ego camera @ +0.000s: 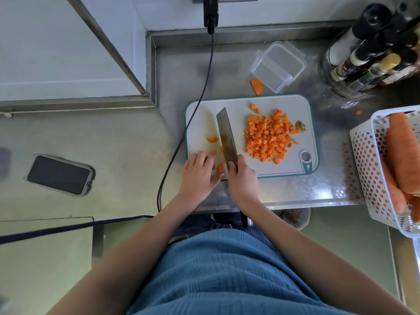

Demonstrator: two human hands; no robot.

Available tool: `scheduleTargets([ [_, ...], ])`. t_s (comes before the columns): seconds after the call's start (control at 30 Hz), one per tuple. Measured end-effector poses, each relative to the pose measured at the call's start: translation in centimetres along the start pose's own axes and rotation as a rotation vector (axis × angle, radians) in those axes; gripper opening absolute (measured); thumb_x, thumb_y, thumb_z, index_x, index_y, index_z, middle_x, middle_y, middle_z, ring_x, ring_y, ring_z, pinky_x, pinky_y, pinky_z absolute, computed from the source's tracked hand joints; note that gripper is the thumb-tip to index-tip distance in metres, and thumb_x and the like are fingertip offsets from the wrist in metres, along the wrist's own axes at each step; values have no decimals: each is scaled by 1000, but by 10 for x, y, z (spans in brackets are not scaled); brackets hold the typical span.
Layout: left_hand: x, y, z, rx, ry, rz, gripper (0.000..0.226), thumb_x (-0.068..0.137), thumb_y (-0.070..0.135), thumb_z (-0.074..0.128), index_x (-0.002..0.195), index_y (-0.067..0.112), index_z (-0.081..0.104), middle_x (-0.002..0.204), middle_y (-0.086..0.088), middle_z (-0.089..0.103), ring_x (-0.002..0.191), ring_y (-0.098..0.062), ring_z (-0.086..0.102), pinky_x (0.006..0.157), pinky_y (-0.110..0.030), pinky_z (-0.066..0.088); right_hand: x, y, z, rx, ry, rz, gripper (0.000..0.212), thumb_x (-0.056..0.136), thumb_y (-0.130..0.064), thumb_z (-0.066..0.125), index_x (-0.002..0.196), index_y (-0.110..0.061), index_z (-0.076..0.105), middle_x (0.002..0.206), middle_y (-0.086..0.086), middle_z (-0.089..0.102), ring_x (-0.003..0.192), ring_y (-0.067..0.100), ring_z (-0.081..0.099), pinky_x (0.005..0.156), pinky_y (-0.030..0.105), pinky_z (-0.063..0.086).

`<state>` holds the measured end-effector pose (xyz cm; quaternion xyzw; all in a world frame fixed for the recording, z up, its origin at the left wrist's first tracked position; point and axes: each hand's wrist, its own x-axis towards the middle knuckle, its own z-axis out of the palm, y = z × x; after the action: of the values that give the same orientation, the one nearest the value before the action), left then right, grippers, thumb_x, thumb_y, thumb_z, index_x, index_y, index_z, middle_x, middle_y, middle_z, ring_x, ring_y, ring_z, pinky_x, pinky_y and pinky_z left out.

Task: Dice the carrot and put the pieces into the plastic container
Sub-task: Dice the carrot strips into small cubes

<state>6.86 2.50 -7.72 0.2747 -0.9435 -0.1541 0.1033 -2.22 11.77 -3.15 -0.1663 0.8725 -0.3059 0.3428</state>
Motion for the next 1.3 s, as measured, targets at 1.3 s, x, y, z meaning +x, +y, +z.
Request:
scheduleTargets([
  [1.3, 29, 3, 0, -340, -161, -24, 46, 75, 15, 76, 117, 5, 63, 108, -9, 64, 106, -29, 52, 91, -31, 40, -3, 3, -28, 47, 80, -24, 17, 102, -23, 37, 88, -13, 38, 61, 1, 48, 49, 14, 41, 43, 24, 26],
])
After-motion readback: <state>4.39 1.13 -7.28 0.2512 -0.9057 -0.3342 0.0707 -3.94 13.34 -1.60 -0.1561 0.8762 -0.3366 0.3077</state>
